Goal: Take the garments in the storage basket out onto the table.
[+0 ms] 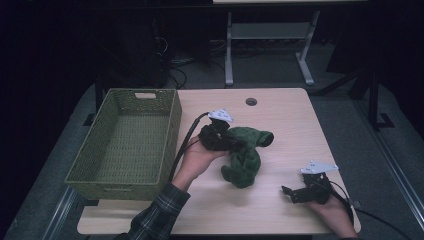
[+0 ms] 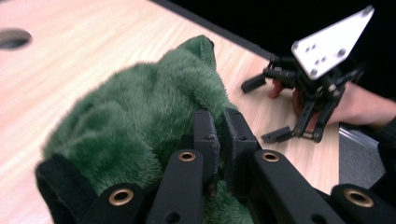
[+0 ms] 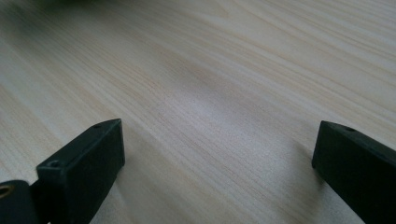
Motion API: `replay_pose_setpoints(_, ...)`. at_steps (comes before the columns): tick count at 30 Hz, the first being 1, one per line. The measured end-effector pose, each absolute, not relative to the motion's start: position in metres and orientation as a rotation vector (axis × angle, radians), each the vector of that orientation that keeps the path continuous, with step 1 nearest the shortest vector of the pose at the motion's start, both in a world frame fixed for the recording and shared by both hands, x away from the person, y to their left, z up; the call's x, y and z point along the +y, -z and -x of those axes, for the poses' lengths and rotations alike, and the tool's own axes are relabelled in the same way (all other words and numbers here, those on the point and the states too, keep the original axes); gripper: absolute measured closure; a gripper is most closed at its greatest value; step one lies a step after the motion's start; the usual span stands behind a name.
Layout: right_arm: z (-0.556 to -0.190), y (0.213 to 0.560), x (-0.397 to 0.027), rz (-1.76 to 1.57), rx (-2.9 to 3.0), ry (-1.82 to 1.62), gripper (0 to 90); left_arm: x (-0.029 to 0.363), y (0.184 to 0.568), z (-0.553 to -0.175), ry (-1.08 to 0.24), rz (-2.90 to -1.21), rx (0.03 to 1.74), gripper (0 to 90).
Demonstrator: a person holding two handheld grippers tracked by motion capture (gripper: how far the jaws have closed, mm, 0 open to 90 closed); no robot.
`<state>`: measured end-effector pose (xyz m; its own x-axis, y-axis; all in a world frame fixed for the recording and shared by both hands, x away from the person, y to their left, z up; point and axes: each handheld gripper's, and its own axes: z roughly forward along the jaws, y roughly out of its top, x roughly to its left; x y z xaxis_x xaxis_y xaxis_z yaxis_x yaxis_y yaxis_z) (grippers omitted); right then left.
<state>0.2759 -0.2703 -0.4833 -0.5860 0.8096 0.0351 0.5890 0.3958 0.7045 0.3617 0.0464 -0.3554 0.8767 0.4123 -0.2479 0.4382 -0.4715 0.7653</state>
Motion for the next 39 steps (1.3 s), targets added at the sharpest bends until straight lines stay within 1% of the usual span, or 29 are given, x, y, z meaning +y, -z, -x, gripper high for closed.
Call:
replay_pose_setpoints(9, -0.276, 0.483, -0.27, -1.219, 2.345, -0.991, 2.1, 0.029, 0.391, -0.358, 0.09, -2.194, 0.612, 84.9)
replay_pose_setpoints(17, -0.276, 0.483, -0.27, -1.22, 2.346, -0.99, 2.1, 0.019, 0.416, -0.361, 0.093, -2.243, 0.609, 82.7)
replay_pose_setpoints(21, -0.276, 0.483, -0.27, -1.22, 2.346, -0.99, 2.1, 0.018, 0.426, -0.362, 0.087, -2.252, 0.606, 77.5)
replay_pose_setpoints(22, -0.276, 0.483, -0.27, -1.22, 2.346, -0.99, 2.1, 0.019, 0.426, -0.362, 0.087, -2.25, 0.609, 74.9)
replay_pose_setpoints(26, -0.275, 0.483, -0.27, -1.224, 2.34, -0.986, 2.0, 0.024, 0.418, -0.362, 0.052, -2.232, 0.603, 59.4)
replay_pose_setpoints(28, -0.275, 0.483, -0.27, -1.224, 2.34, -0.986, 2.0, 0.029, 0.411, -0.36, 0.038, -2.219, 0.594, 55.4)
replay_pose_setpoints(34, -0.276, 0.483, -0.271, -1.217, 2.346, -0.989, 2.0, 0.044, 0.397, -0.349, 0.02, -2.204, 0.574, 53.9)
replay_pose_setpoints(39, -0.276, 0.482, -0.271, -1.223, 2.354, -0.978, 2.1, 0.053, 0.399, -0.34, 0.039, -2.208, 0.579, 52.9)
